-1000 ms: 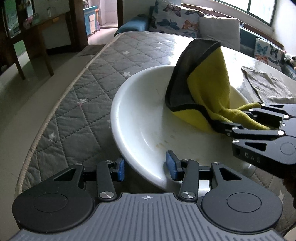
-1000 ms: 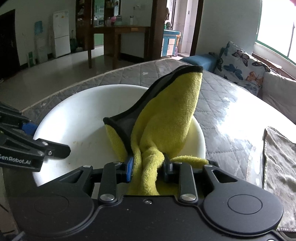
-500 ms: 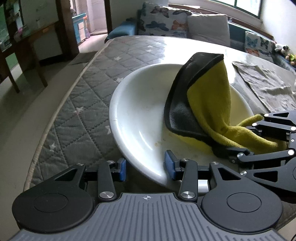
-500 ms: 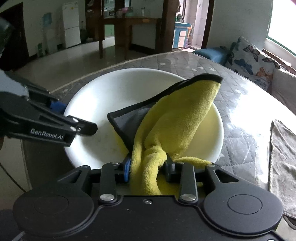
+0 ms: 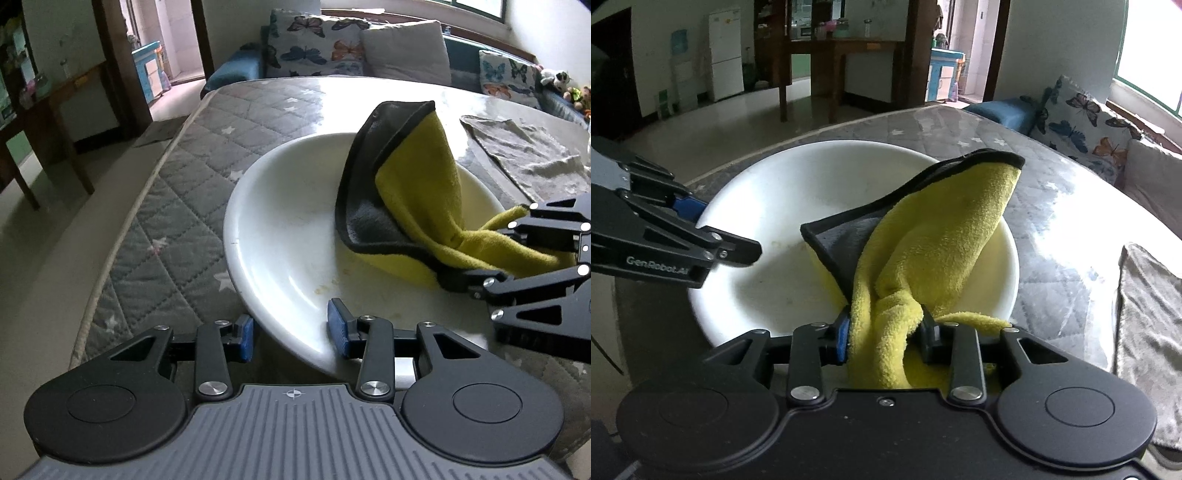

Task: Clean bowl
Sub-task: 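Rub the yellow cloth along the inner bowl wall with the right tool while the left tool holds the rim, then wipe the cloth across the bowl bottom with the right tool while the left tool holds the rim, then press the cloth into the bowl and scrub with the right tool while the left tool holds the rim, then sweep the cloth around the inner wall with the right tool while the left tool holds the rim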

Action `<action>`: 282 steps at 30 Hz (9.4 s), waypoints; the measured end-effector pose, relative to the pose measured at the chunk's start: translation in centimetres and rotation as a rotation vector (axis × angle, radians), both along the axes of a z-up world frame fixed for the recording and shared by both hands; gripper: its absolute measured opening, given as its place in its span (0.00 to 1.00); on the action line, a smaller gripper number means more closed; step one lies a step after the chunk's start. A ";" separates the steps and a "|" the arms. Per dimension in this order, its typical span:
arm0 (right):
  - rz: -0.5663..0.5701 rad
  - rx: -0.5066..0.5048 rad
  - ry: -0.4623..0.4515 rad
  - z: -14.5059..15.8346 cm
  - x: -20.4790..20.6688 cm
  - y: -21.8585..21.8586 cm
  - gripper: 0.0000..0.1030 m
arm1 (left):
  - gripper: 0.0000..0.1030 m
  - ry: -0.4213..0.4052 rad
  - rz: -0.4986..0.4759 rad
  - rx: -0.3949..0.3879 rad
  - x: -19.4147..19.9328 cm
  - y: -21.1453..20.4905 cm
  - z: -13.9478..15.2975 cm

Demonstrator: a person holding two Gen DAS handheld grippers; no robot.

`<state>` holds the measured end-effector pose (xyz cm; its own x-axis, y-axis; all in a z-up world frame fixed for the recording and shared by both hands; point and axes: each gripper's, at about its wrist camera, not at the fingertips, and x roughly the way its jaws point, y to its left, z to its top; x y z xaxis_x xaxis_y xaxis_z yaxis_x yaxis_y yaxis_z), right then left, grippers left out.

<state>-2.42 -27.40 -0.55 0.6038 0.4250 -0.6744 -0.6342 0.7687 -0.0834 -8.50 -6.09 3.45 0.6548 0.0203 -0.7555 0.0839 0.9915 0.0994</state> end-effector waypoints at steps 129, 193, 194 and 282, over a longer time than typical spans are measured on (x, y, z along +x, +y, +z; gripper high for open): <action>-0.045 0.005 -0.061 2.3 2.5 0.0 0.49 | 0.51 -0.015 0.020 0.106 0.5 -2.4 -0.8; -0.055 -0.068 -0.058 -0.2 4.3 0.9 0.29 | 0.42 -0.033 -0.042 0.150 1.0 -1.5 -0.2; -0.055 -0.068 -0.059 -0.2 4.5 0.9 0.29 | 0.42 -0.033 -0.044 0.152 1.2 -1.5 -0.2; -0.114 -0.018 -0.043 -0.5 8.9 -0.1 0.29 | 0.49 -0.041 -0.068 0.160 4.1 -3.8 -0.4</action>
<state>6.46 -27.50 -1.09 0.6760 0.3396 -0.6540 -0.5381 0.8338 -0.1234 -4.36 -9.92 3.02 0.6892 0.0927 -0.7186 0.1424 0.9551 0.2599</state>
